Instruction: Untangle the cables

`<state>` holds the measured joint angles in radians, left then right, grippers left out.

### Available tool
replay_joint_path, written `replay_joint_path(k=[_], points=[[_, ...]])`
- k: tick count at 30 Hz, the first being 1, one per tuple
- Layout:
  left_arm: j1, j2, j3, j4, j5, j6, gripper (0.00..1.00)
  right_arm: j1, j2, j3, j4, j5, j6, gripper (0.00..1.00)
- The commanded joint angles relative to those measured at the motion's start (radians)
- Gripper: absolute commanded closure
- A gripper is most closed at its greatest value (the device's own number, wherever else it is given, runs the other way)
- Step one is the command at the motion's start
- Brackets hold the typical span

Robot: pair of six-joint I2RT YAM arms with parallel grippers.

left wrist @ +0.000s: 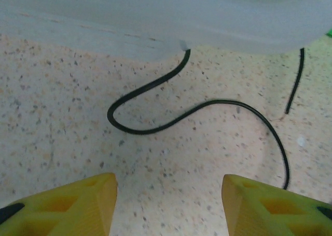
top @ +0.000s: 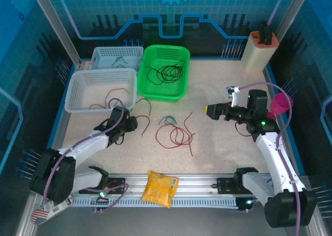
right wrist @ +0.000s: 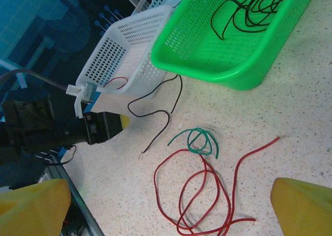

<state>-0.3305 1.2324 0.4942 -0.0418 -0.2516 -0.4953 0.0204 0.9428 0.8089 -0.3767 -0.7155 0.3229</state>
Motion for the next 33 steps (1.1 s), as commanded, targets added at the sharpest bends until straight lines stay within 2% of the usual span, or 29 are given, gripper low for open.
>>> replay_joint_path(k=[1, 5, 8, 15, 18, 23, 25, 31, 32, 33], points=[[-0.007, 0.045, -0.045, 0.176, -0.085, 0.009, 0.37, 0.013, 0.001, 0.012, 0.037, -0.012, 0.009, 0.00], [-0.014, 0.100, -0.046, 0.223, -0.142, -0.031, 0.31, 0.013, 0.004, 0.012, 0.051, -0.014, 0.021, 0.00], [-0.016, 0.148, -0.054, 0.271, -0.173, -0.062, 0.31, 0.012, 0.004, 0.015, 0.062, -0.018, 0.028, 0.00], [-0.032, 0.223, -0.064, 0.386, -0.232, -0.090, 0.41, 0.003, -0.007, 0.027, 0.066, -0.028, 0.034, 0.00], [-0.036, 0.230, -0.057, 0.371, -0.263, -0.111, 0.47, -0.003, -0.013, 0.033, 0.081, -0.044, 0.050, 0.00], [-0.038, 0.245, -0.034, 0.336, -0.296, -0.127, 0.50, -0.010, -0.018, 0.064, 0.082, -0.058, 0.061, 0.00], [-0.043, 0.248, -0.034, 0.336, -0.313, -0.132, 0.56, -0.012, -0.021, 0.065, 0.081, -0.067, 0.063, 0.00], [-0.062, 0.227, -0.058, 0.380, -0.327, -0.101, 0.95, -0.016, -0.038, 0.064, 0.075, -0.074, 0.066, 0.00], [-0.069, 0.212, -0.080, 0.408, -0.334, -0.093, 1.00, -0.018, -0.044, 0.063, 0.075, -0.074, 0.066, 0.00], [-0.074, 0.196, -0.103, 0.443, -0.330, -0.081, 1.00, -0.019, -0.049, 0.059, 0.073, -0.073, 0.066, 0.00]])
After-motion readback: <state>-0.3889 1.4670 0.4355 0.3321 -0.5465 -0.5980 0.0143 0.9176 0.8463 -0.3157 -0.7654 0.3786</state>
